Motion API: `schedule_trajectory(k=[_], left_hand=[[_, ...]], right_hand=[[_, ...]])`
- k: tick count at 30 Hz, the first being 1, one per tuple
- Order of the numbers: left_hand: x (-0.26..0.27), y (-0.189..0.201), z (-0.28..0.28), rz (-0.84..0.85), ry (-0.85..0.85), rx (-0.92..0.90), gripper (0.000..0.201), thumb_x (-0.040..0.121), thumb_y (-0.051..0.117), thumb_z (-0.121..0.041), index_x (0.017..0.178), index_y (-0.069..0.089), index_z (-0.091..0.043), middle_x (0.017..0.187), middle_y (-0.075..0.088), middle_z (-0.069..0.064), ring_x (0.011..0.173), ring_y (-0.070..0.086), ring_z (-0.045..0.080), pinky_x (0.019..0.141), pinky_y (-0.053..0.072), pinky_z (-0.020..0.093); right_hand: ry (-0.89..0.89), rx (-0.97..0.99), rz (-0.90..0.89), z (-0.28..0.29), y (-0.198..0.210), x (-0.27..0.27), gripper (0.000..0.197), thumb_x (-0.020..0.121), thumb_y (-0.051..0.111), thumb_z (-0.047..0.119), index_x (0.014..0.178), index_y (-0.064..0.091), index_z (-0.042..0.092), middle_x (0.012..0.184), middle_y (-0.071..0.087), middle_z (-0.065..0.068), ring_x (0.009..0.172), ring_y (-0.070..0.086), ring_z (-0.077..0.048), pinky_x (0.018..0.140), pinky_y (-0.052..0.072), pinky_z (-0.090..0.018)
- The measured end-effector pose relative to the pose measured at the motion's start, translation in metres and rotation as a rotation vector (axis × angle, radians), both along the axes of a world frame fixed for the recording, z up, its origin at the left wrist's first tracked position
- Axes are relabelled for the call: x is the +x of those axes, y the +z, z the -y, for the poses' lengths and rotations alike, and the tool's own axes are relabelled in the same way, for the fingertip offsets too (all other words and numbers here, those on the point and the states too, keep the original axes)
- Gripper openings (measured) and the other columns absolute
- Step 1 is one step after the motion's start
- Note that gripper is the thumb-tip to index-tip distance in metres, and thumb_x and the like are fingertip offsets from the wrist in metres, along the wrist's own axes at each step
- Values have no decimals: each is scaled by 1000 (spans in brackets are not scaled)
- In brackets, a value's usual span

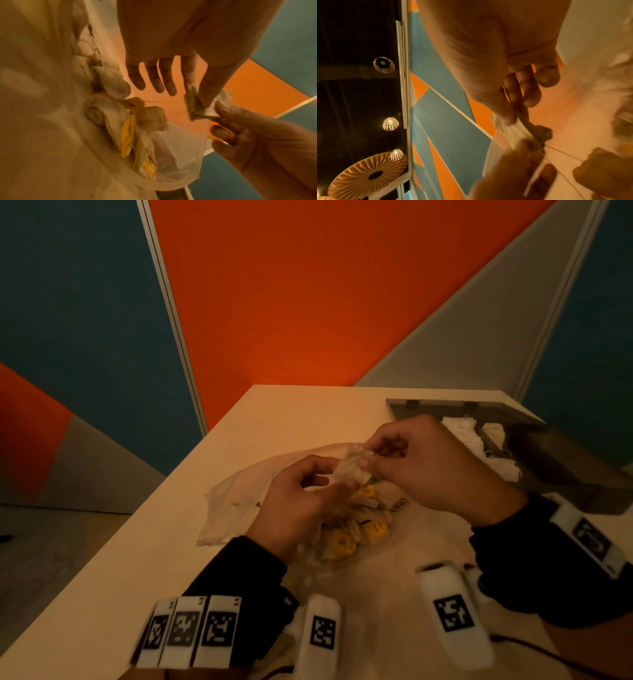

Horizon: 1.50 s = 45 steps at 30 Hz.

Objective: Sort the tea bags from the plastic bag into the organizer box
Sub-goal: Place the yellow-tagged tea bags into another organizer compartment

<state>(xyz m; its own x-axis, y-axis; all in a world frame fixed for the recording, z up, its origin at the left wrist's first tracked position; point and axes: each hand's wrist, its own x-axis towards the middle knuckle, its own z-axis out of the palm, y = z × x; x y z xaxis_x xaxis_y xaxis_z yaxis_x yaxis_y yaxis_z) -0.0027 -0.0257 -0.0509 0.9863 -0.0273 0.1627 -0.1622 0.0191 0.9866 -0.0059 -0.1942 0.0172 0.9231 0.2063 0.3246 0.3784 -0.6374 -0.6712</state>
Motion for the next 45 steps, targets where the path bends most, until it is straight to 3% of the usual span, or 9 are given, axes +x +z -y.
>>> schedule_trajectory(k=[2,6,11,16,20,28,31,36,45], left_hand=[[1,-1,-2,15,-29,150,37,73,82,-13,107,69,-19,111,67,-1,102,59,16,76,51,28],[1,-1,1,39,-114,299,45,72,83,-16,113,68,-28,111,64,-21,110,55,-1,87,51,29],[-2,1,5,42,-212,201,7,82,74,-10,88,75,-7,84,73,-3,71,64,1,67,50,18],[0,-1,1,70,-184,287,21,77,75,1,93,71,-12,83,68,-5,80,62,5,74,52,24],[1,-3,-1,48,-84,203,21,78,70,10,91,69,-6,81,65,1,73,60,9,60,52,22],[2,-1,0,-48,54,126,12,85,64,6,83,67,-6,82,65,19,66,52,23,40,38,15],[-1,4,-1,-74,58,125,9,87,63,2,87,67,-6,76,62,21,53,49,19,33,30,13],[-2,10,1,-135,82,126,10,86,63,4,88,67,-5,67,62,18,32,44,9,29,28,12],[5,6,1,-160,93,128,12,83,66,7,81,67,-5,67,65,16,35,48,4,32,33,11]], right_hand=[[3,15,10,5,18,-1,2,84,75,18,86,75,17,79,70,1,76,67,-17,71,58,-36],[33,60,-12,8,46,-1,7,82,76,17,80,72,22,63,69,8,56,61,-1,50,49,-15],[45,43,-23,2,56,3,3,83,76,20,84,74,18,66,71,-1,53,58,-7,45,45,-13],[30,66,-19,5,63,1,6,83,75,20,82,71,17,66,70,-7,54,57,-10,48,45,-19],[-47,49,-9,31,79,2,8,83,76,19,84,71,13,71,70,-15,58,58,-15,56,47,-25],[-396,-181,-62,154,96,64,10,84,75,13,90,72,6,65,59,-1,60,52,-12,48,41,-19],[-465,-277,-117,194,83,90,11,83,75,10,91,71,3,66,56,-2,59,51,-11,45,38,-17],[-449,-449,-303,225,48,127,9,81,75,9,79,70,15,85,67,-3,88,61,-20,70,47,-28],[-398,-665,-647,221,15,168,12,72,83,19,81,76,23,89,73,1,91,66,-19,76,56,-33]])
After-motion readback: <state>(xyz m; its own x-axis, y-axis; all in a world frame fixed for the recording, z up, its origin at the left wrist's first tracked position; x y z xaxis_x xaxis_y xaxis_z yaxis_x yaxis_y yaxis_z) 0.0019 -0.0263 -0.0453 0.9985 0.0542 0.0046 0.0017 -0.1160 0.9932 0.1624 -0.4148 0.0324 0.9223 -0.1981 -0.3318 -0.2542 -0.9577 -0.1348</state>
